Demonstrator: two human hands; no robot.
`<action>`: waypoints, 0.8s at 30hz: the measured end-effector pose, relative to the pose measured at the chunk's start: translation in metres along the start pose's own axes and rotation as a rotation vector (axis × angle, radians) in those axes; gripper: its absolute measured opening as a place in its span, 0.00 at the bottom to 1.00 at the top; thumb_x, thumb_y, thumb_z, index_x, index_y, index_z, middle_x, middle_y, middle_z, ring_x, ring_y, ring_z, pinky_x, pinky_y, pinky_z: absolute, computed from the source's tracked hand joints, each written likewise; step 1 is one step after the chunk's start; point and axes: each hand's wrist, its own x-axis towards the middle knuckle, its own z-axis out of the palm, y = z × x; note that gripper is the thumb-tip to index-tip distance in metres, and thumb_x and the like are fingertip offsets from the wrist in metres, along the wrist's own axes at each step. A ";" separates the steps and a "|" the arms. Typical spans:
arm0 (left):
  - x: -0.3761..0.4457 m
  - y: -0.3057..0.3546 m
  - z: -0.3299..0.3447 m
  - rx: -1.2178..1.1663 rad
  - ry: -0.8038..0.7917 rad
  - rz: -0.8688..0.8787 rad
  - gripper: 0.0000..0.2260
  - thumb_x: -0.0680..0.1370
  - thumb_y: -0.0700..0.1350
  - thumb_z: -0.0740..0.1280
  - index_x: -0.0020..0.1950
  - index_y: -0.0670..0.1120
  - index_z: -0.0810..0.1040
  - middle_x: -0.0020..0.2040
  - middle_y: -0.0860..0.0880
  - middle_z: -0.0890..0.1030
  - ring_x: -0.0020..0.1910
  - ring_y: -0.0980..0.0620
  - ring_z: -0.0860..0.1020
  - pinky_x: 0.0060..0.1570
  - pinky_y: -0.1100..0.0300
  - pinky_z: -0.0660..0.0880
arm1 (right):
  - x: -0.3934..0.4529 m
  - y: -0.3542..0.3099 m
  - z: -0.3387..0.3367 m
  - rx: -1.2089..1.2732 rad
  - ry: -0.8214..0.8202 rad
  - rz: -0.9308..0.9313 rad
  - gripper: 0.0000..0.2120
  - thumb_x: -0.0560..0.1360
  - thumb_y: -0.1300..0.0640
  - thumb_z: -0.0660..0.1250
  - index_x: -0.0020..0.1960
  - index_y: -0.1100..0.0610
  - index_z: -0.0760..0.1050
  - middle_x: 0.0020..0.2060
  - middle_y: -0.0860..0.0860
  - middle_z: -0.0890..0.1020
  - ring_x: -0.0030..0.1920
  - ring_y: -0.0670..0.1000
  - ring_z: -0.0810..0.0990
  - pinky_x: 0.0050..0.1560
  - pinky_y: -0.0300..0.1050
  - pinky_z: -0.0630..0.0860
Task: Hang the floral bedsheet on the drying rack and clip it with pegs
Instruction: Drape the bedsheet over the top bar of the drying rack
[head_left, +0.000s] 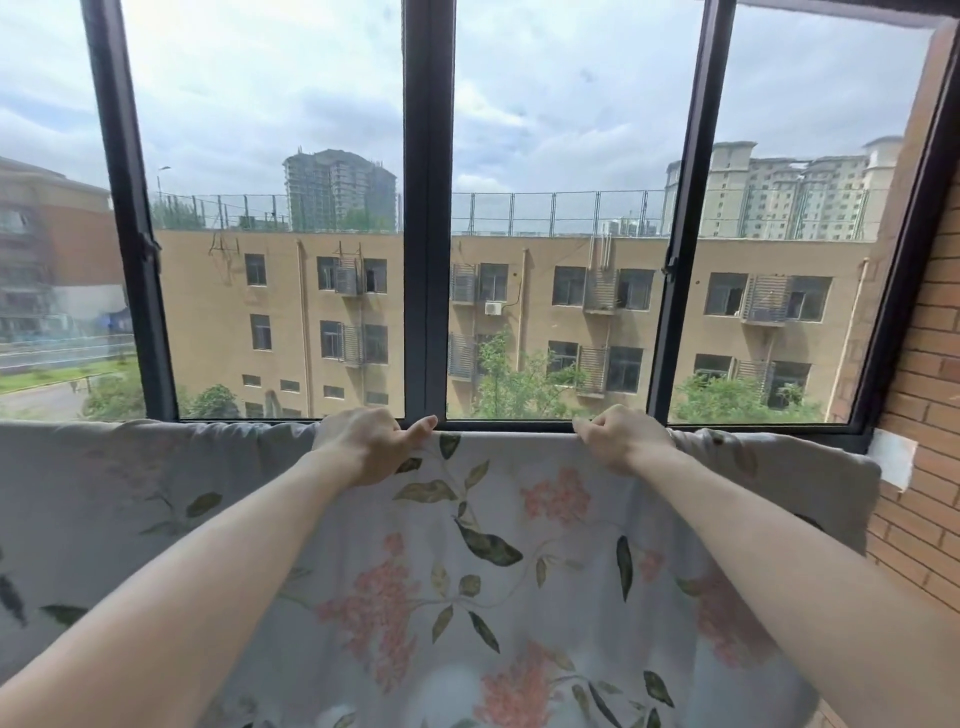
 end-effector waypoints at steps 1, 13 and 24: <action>-0.001 -0.004 -0.001 0.001 0.004 0.004 0.38 0.76 0.77 0.44 0.28 0.47 0.73 0.29 0.48 0.79 0.30 0.47 0.78 0.39 0.55 0.75 | 0.001 0.001 -0.004 0.013 0.015 0.022 0.23 0.79 0.40 0.56 0.29 0.49 0.61 0.27 0.48 0.73 0.32 0.54 0.74 0.41 0.48 0.73; 0.003 -0.034 0.004 -0.026 0.092 0.078 0.38 0.77 0.77 0.45 0.26 0.47 0.71 0.27 0.48 0.77 0.28 0.47 0.76 0.32 0.56 0.68 | -0.014 0.068 -0.025 0.083 0.221 0.310 0.25 0.78 0.41 0.52 0.32 0.54 0.75 0.41 0.57 0.83 0.45 0.59 0.80 0.55 0.52 0.76; 0.001 -0.101 0.005 0.049 0.145 0.019 0.38 0.75 0.76 0.43 0.27 0.46 0.70 0.27 0.48 0.76 0.28 0.48 0.77 0.35 0.57 0.73 | -0.003 0.058 -0.022 -0.065 0.106 0.324 0.26 0.82 0.39 0.51 0.44 0.53 0.81 0.50 0.57 0.80 0.54 0.60 0.77 0.62 0.54 0.73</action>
